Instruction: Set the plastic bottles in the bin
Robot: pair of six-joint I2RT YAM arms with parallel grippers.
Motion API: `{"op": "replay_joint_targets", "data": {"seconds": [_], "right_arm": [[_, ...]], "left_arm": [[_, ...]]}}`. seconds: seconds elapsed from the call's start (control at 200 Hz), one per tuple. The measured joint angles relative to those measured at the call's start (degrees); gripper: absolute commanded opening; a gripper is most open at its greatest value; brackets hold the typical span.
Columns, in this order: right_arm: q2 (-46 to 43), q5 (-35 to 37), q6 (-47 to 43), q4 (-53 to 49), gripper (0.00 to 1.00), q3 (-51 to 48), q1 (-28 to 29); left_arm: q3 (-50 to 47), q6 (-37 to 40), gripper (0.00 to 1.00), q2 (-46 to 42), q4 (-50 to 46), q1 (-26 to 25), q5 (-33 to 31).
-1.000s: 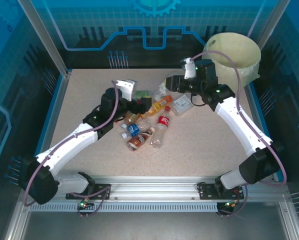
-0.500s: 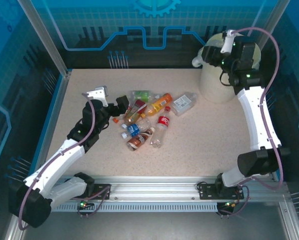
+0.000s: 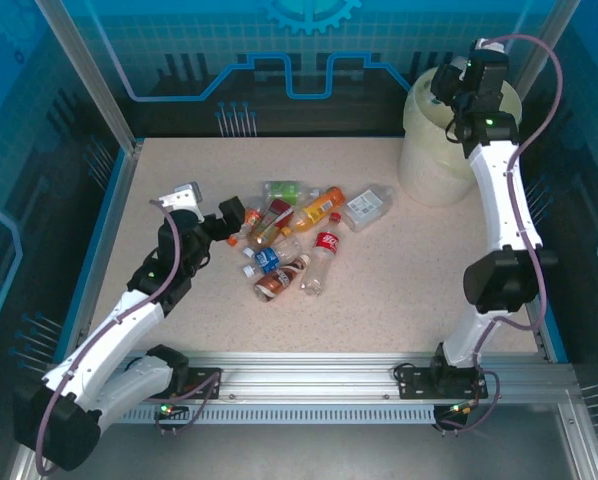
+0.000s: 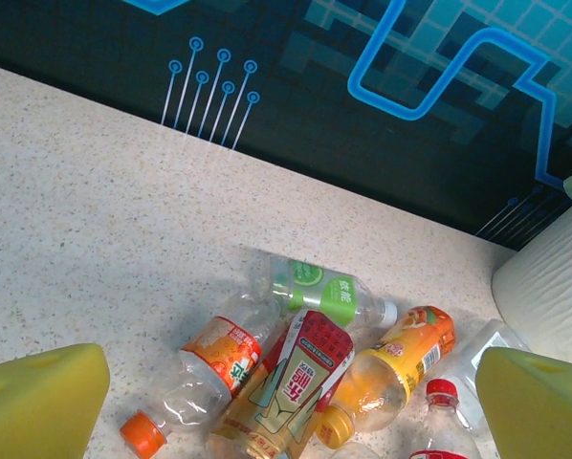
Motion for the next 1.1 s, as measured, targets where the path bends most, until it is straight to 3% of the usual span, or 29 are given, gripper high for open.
{"op": "replay_joint_targets", "data": {"seconds": [0.17,0.38,0.495,0.755,1.1], "right_arm": [[8.2,1.2,0.2,-2.4,0.5,6.6,0.0],[14.1,-3.4,-0.2,-7.8,0.52,12.0,0.0],[14.5,-5.6,-0.4,-9.1,0.55,12.0,-0.1],[15.2,-10.3,-0.2,-10.4,0.81,12.4,0.0],[10.5,-13.0,-1.1,-10.8,0.87,7.3,0.1]], "left_arm": [[0.0,0.0,0.99,0.0,-0.1,0.4,0.0],[-0.9,-0.3,0.99,0.0,-0.1,1.1,0.0],[-1.4,-1.3,0.99,0.2,-0.2,1.4,0.0],[-1.4,-1.6,0.99,1.4,-0.1,1.6,0.1],[-1.4,-3.0,0.99,2.7,-0.1,1.9,0.6]]}}
